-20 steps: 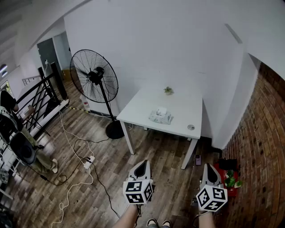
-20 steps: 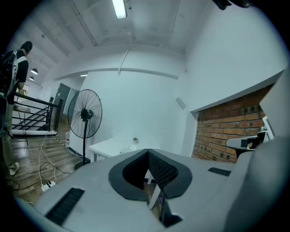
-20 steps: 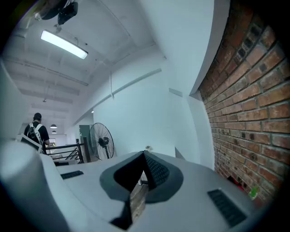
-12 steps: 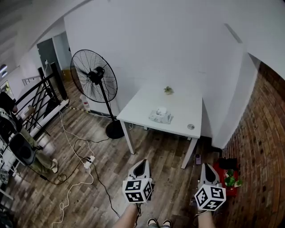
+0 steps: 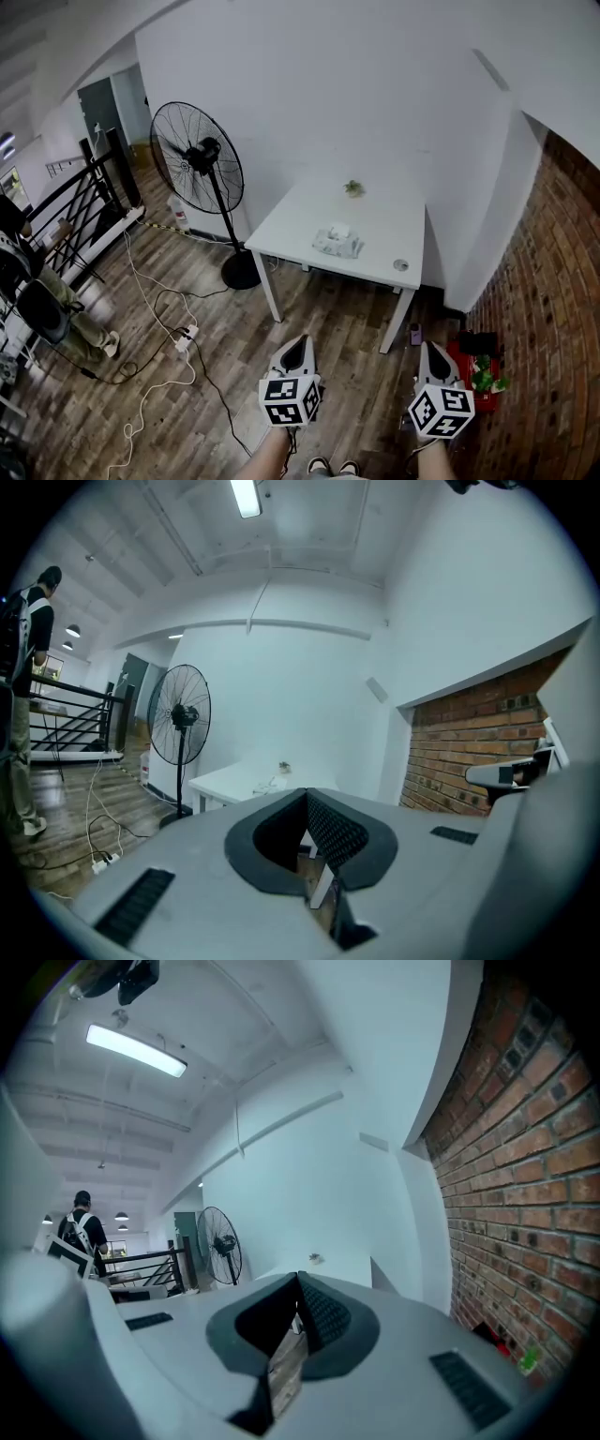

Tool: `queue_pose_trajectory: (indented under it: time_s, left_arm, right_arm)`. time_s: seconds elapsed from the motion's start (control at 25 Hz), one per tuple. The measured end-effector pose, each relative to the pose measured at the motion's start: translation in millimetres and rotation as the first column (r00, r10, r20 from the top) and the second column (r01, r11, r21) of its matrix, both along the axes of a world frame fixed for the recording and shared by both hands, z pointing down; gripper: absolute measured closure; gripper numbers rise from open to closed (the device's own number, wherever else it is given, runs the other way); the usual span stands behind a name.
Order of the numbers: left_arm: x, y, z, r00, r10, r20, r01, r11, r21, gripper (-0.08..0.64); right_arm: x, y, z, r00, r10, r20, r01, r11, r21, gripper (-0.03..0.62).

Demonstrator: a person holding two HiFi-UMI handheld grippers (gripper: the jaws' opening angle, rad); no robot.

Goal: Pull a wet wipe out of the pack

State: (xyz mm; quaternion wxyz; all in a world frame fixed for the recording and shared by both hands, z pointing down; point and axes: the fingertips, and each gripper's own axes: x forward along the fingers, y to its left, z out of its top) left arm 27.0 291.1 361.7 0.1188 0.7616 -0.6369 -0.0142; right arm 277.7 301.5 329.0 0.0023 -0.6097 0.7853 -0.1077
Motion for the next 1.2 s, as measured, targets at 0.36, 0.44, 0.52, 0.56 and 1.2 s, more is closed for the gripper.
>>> queue_pose_trajectory:
  time_s: [0.36,0.44,0.52,0.56,1.2]
  left_arm:
    - [-11,3,-1,0.999,-0.012,0.033,0.012,1.000,0.004,0.557]
    - [-16,3,-3,0.999,-0.015,0.034,0.015,1.000,0.010,0.557]
    - [-23,4,-4,0.999,-0.021,0.032,0.020,1.000,0.016,0.557]
    - [-26,4,-4,0.999,-0.024,0.031,0.023,1.000,0.017,0.557]
    - [-60,-12,17,1.000,-0.005,0.015,0.005,1.000,-0.022,0.557]
  right_arm:
    - [-7,-1,-4,1.000,-0.001,-0.006,0.001,1.000,0.012,0.553]
    - [-12,-1,-4,1.000,-0.003,-0.004,0.003,1.000,0.014,0.543]
    - [-18,0,-4,1.000,-0.008,-0.003,0.008,1.000,0.016,0.532]
    - [-21,0,-3,1.000,-0.010,-0.002,0.010,1.000,0.017,0.526]
    - [-55,-16,13,1.000,-0.001,-0.011,0.001,1.000,-0.025,0.500]
